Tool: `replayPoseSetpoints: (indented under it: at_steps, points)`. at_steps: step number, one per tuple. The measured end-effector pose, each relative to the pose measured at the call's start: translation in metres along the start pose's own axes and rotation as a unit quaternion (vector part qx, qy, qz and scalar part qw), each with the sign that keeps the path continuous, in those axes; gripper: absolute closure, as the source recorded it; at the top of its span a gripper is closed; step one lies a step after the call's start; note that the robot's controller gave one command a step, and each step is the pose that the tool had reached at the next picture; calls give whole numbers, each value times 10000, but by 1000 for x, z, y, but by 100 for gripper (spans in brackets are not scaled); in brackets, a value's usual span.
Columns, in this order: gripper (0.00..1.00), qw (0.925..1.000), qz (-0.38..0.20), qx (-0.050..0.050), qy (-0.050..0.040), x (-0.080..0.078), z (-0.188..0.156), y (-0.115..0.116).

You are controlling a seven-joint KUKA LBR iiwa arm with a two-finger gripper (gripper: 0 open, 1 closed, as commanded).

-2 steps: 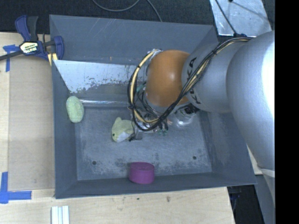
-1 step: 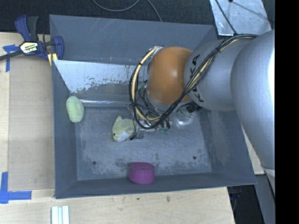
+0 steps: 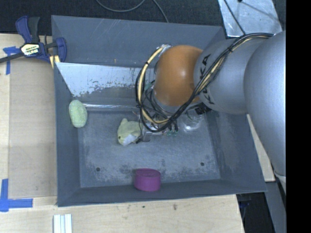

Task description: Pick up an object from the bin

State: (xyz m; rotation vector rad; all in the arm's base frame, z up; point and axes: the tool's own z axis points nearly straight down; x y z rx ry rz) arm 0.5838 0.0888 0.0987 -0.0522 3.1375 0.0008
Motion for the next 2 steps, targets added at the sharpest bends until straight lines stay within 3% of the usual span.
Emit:
replayPoseSetpoints:
  at_steps: [2]
  points:
    - [100,10000,3,4,32,1,-24,0]
